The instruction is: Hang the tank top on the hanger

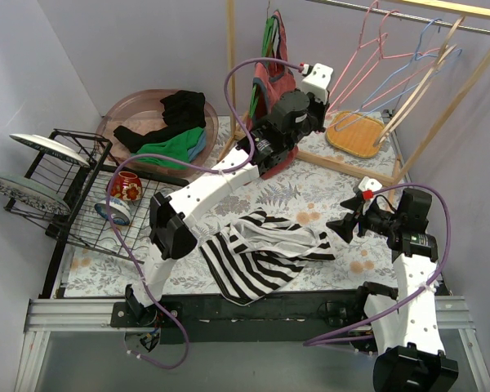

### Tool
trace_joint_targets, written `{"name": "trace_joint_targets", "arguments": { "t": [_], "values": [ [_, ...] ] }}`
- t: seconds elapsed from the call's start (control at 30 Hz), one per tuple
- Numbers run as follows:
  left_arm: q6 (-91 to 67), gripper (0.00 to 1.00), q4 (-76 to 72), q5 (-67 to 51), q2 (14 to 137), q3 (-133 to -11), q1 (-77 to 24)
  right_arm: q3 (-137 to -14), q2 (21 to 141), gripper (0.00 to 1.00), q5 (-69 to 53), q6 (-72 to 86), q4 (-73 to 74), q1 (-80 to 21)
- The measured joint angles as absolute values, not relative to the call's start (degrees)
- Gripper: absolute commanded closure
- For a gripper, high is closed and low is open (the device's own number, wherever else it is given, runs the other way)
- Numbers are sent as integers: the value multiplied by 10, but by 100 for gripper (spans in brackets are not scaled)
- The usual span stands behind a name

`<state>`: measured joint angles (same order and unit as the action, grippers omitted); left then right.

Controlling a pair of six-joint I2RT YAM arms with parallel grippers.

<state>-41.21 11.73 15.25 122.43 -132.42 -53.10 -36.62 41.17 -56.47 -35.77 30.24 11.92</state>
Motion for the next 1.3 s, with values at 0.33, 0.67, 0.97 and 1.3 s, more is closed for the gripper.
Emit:
{"name": "trace_joint_targets", "arguments": {
  "t": [0.33, 0.67, 0.97, 1.3],
  "values": [
    [-411, 100, 57, 175, 1213, -1267, -531, -366, 412, 18, -571, -358, 303, 124],
    [-414, 100, 8, 185, 1197, -1233, -531, -366, 412, 18, -572, -359, 305, 127],
    [-423, 100, -44, 196, 1176, -1180, -531, -366, 412, 18, -572, -360, 305, 128],
    [-424, 100, -107, 204, 1129, -1113, -531, -366, 412, 18, -572, -360, 305, 128]
  ]
}}
